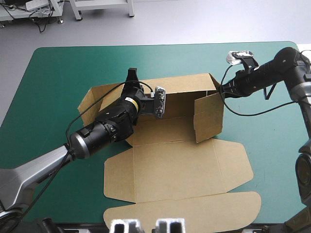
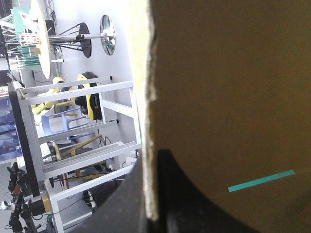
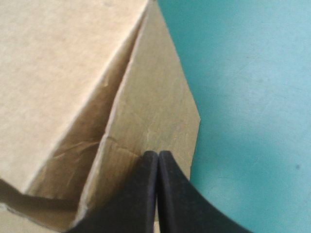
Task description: Fold the box
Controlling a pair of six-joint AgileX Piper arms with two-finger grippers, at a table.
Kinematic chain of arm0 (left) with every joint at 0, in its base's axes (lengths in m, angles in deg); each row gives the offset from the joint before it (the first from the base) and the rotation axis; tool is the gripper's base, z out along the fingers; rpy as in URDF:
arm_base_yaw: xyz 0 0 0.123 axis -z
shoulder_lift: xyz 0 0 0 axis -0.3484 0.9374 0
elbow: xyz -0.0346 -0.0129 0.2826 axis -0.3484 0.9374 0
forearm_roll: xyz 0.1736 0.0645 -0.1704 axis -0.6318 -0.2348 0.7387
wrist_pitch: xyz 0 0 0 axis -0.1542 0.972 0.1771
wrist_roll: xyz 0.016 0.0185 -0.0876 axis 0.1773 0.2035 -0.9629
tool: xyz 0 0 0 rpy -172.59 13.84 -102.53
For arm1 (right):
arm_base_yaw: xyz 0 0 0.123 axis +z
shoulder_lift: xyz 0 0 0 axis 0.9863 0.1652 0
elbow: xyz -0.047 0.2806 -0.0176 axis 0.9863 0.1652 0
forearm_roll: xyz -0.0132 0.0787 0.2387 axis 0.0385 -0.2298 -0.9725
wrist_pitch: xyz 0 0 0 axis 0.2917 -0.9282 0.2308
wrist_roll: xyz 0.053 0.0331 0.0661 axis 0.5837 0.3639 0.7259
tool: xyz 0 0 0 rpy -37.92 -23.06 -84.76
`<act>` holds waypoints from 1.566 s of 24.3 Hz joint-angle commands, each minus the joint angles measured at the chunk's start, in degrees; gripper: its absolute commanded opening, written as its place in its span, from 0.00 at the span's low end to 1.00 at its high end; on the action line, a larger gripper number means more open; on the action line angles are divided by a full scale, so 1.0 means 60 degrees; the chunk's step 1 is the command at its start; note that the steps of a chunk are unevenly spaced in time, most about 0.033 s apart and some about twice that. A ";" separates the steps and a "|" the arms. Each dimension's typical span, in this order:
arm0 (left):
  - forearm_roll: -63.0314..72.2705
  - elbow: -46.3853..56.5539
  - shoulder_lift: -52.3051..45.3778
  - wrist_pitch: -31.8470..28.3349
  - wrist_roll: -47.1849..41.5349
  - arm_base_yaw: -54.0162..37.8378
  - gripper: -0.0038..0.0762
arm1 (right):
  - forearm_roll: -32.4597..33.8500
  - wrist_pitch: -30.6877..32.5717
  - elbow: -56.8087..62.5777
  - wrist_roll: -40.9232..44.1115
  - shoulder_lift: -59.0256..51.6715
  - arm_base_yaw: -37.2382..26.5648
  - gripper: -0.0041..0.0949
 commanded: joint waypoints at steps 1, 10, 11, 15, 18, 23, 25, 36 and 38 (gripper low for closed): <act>-0.0154 -0.0264 -0.0275 -0.0140 -0.0078 0.0102 0.04 | -0.0903 -0.0746 0.0652 -0.1365 -0.0853 -0.0012 0.02; -0.0194 -0.0264 -0.0275 -0.0135 -0.0059 0.0102 0.04 | -0.4828 -0.5681 0.5472 -0.8156 -0.3259 -0.0012 0.02; -0.0269 -0.0264 -0.0275 -0.0135 -0.0059 0.0102 0.04 | -0.5265 -0.5869 0.5887 -0.8839 -0.3463 -0.0012 0.02; -0.0392 -0.0264 -0.0275 -0.0151 -0.0059 0.0102 0.04 | -0.6935 -0.6026 0.7199 -1.0919 -0.3839 -0.0012 0.02; -0.0427 -0.0264 -0.0275 -0.0173 -0.0059 0.0102 0.04 | -0.8070 -0.6064 0.7585 -1.1911 -0.3839 -0.0012 0.02; -0.0444 -0.0264 -0.0275 -0.0173 -0.0059 0.0102 0.04 | -0.8086 -0.5709 0.7461 -1.1911 -0.3846 -0.0012 0.13; -0.0444 -0.0264 -0.0275 -0.0173 -0.0059 0.0102 0.04 | -0.7954 -0.5482 0.7461 -1.1911 -0.3846 -0.0012 0.27; -0.0444 -0.0264 -0.0275 -0.0218 -0.0076 0.0102 0.04 | -0.7403 -0.3776 0.7461 -1.1696 -0.3846 -0.0012 0.66; -0.0444 -0.0264 -0.0275 -0.0218 -0.0076 0.0102 0.04 | -0.7219 -0.3350 0.7461 -1.1389 -0.3846 -0.0012 0.66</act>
